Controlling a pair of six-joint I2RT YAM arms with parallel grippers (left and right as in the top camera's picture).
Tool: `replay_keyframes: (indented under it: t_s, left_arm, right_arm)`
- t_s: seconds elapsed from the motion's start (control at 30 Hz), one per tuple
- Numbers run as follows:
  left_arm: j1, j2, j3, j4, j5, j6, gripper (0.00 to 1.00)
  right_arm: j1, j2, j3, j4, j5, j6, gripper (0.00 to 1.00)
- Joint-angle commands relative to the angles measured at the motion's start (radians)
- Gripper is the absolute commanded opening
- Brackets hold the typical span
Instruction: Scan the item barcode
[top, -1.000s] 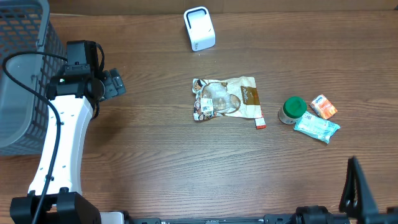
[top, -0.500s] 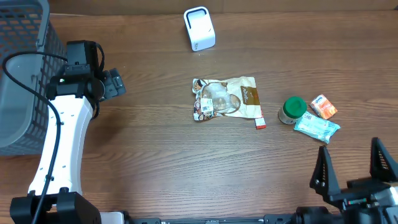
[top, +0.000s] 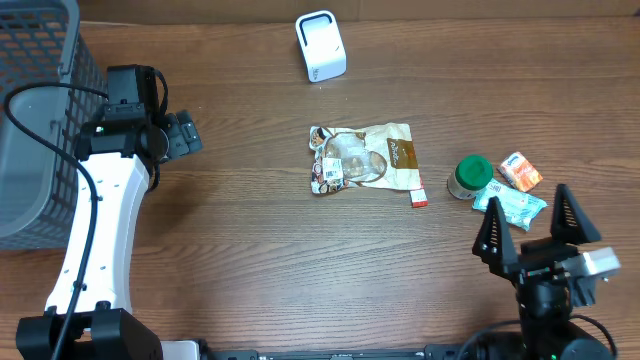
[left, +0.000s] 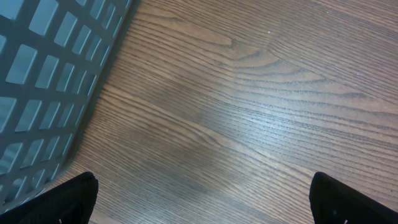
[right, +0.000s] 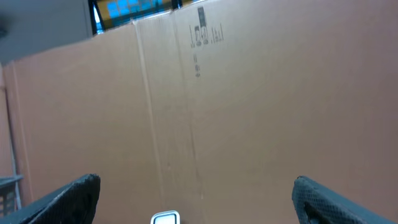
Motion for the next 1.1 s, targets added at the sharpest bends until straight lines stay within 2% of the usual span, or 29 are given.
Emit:
replay_keyframes:
  t_s: [0.0,0.1,0.33,0.7,0.8,1.07]
  left_arm:
    - [0.004,0.004,0.013,0.002,0.001,0.012,1.0]
    - [0.004,0.004,0.013,0.002,0.001,0.012,1.0]
    - [0.004,0.004,0.013,0.002,0.001,0.012,1.0]
    - [0.004,0.004,0.013,0.002,0.001,0.012,0.99]
    - [0.004,0.004,0.013,0.002,0.001,0.012,1.0]
    - [0.004,0.004,0.013,0.002,0.001,0.012,1.0]
  right_arm:
    - [-0.005,-0.01,-0.066,0.078,-0.01,0.035,1.0]
    - [-0.005,-0.01,-0.132,0.149,-0.009,0.053,1.0]
    - [0.01,-0.011,-0.24,0.16,-0.012,0.083,1.0]
    - [0.035,-0.011,-0.238,-0.176,-0.051,0.066,1.0]
    - [0.035,-0.011,-0.238,-0.227,-0.054,0.021,1.0]
    - [0.034,-0.011,-0.238,-0.225,-0.058,-0.148,1.0]
